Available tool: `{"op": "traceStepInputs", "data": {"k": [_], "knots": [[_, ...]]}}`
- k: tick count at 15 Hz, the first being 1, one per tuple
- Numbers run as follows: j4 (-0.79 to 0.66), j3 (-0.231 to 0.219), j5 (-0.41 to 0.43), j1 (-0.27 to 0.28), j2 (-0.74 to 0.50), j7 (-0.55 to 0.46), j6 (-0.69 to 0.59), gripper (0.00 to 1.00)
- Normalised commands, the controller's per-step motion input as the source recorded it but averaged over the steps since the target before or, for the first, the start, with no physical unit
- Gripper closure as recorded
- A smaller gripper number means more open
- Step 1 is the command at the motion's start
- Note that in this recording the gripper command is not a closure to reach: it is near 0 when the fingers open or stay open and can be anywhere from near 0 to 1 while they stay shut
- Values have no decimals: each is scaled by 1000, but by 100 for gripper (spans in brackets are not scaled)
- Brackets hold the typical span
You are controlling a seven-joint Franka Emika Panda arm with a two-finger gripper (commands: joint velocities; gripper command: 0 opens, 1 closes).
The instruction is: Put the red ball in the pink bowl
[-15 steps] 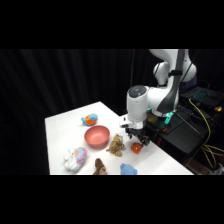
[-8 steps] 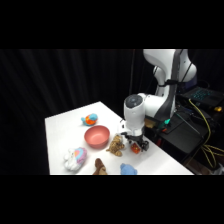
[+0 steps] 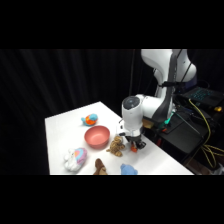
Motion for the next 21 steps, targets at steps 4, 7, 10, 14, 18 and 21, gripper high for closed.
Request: {"op": "traceStepInputs", "data": {"k": [4, 7, 10, 14, 18, 21], "knots": [[-287, -84, -18, -12, -514, -27, -49, 34], [-247, -142, -90, -92, -607, -45, -175, 34], [36, -122, -95, -158, -321, -109, -253, 34], [330, -67, -115, -100, 62, -67, -250, 34], [583, -39, -86, -62, 342, -56, -285, 34], [639, -60, -21, -104, 413, -105, -319, 34]]}}
